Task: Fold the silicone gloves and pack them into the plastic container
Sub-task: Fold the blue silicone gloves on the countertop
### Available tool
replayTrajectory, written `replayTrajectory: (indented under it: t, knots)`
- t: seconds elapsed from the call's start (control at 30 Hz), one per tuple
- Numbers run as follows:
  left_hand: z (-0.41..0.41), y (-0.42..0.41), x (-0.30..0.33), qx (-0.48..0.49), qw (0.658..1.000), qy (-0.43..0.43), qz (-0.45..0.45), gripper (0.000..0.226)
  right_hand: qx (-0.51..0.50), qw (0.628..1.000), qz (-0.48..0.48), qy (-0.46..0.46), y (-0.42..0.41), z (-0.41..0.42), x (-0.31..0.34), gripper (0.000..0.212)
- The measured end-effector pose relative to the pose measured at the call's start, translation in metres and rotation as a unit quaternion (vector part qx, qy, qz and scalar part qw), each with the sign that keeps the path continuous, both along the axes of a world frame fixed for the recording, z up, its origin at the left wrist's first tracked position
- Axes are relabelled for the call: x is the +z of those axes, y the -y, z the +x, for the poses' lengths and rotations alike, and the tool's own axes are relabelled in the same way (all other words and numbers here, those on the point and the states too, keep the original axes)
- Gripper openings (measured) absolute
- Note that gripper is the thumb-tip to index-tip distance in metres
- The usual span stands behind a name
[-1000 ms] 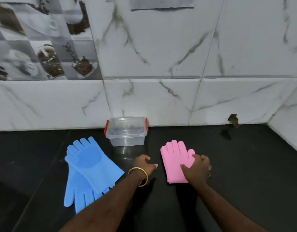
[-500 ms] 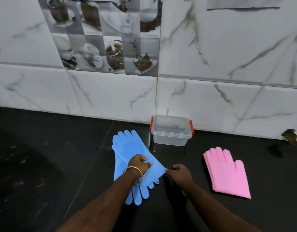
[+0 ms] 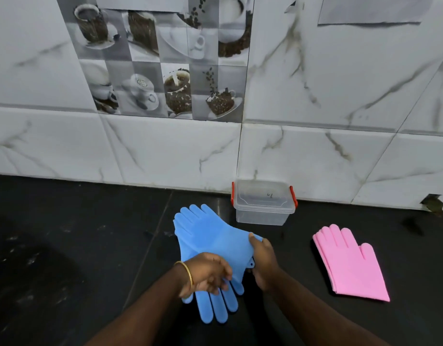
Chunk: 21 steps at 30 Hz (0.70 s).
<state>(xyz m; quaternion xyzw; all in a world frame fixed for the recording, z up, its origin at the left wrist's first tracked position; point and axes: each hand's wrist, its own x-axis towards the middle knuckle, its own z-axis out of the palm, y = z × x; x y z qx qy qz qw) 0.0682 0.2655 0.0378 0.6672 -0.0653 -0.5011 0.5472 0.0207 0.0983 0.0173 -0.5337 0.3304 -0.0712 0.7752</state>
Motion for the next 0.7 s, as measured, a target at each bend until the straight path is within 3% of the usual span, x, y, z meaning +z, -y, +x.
replayTrajectory:
  t: [0.1,0.17,0.3,0.43,0.5,0.57,0.7]
  knots:
    - [-0.014,0.006,0.007,-0.159,0.986,-0.007,0.039,0.025,0.042,0.998,0.029,-0.033,-0.007,-0.001,0.008,0.017]
    - [-0.024,0.021,0.004,-0.180,0.981,0.023,0.064,0.026,0.052,0.997,0.026,-0.056,-0.008,-0.002,0.010,0.017]
    - [-0.036,0.047,-0.012,-0.110,0.992,0.048,0.041,0.035,0.032,0.995,0.070,-0.070,0.004,-0.001,0.021,0.021]
    - [-0.036,0.066,-0.022,0.064,0.996,-0.058,-0.023,0.028,0.042,0.993,0.102,-0.043,0.024,-0.007,0.033,0.019]
    - [-0.033,0.074,-0.026,0.202,0.966,-0.145,-0.066,0.031,0.035,0.995,0.092,-0.033,0.036,-0.014,0.035,0.019]
    - [-0.031,0.081,-0.029,0.319,0.915,-0.215,-0.123,0.034,0.025,0.994,0.094,-0.040,0.049,-0.024,0.034,0.023]
    - [-0.026,0.087,-0.042,0.444,0.809,-0.309,-0.230,0.062,0.022,0.993,0.091,-0.075,0.077,-0.049,0.030,0.025]
